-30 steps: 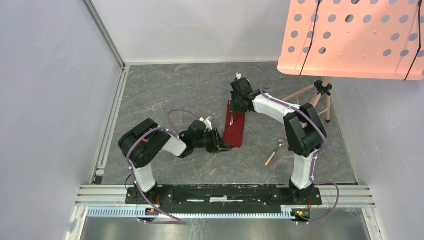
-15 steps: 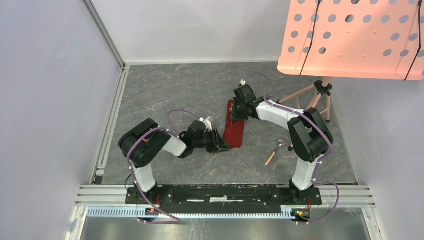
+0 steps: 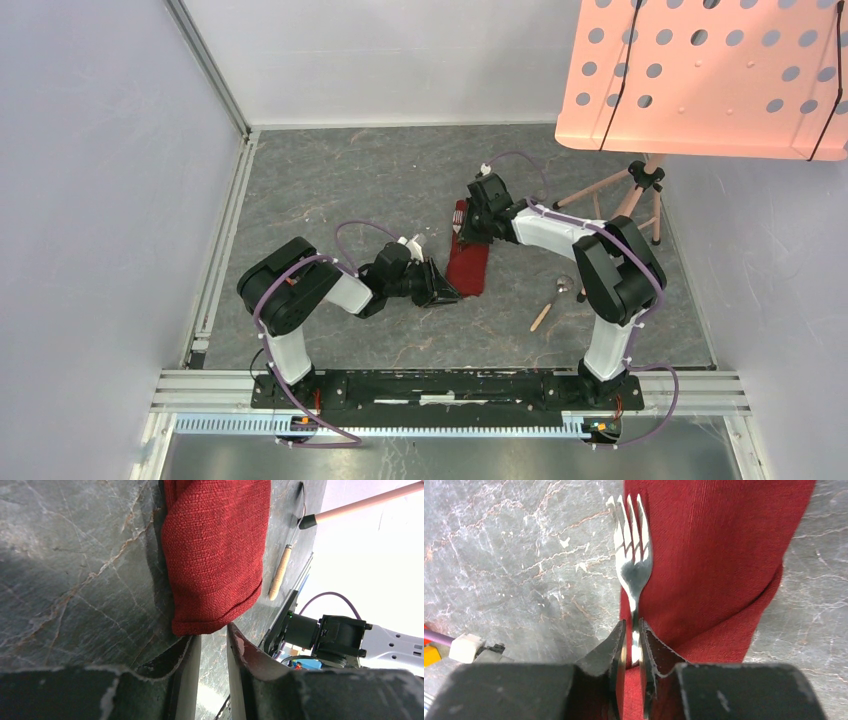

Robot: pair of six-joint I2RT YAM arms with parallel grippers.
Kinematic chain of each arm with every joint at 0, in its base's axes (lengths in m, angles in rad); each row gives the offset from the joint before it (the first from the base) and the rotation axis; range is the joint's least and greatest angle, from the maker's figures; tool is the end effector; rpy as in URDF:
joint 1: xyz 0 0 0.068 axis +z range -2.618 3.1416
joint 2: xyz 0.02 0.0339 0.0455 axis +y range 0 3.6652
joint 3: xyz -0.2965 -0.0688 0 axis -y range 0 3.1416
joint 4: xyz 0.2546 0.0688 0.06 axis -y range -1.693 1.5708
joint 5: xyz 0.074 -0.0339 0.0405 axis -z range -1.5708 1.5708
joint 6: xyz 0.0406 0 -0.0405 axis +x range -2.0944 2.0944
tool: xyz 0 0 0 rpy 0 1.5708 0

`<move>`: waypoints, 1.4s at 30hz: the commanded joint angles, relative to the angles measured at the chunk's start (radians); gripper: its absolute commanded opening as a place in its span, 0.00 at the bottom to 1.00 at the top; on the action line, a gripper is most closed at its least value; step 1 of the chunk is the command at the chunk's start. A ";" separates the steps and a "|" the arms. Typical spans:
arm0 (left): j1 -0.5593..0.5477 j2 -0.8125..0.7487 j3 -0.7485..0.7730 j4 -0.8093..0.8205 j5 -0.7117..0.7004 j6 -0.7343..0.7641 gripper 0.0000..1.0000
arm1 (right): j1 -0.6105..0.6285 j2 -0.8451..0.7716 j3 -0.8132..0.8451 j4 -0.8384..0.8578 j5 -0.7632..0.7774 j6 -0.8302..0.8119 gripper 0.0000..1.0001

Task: Fold the napkin into a case and place the utensils inside
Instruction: Insert the fork into the folded napkin.

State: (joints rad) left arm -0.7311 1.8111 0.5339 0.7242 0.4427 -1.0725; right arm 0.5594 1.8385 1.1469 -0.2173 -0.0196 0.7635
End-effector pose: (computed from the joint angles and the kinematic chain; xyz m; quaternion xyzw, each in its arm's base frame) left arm 0.2235 -0.2238 0.1170 -0.0393 0.8578 -0.4918 0.1444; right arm 0.3413 0.2147 0.1929 0.0932 0.9411 0.2069 0.2507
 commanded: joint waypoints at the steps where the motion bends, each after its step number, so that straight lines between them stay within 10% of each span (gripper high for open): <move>1: -0.002 -0.029 -0.012 0.002 -0.044 -0.002 0.33 | 0.014 -0.001 0.001 0.032 -0.022 0.003 0.22; 26: -0.003 -0.027 -0.012 0.003 -0.039 0.006 0.32 | 0.045 0.088 0.132 -0.065 0.098 -0.168 0.25; 42: -0.002 -0.004 -0.019 0.029 -0.035 0.000 0.32 | 0.058 0.005 0.108 -0.063 0.153 -0.140 0.00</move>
State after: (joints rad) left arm -0.7311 1.8053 0.5285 0.7223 0.4381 -1.0725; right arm 0.6132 1.9236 1.2598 -0.3023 0.1051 0.5983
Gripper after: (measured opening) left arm 0.322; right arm 0.068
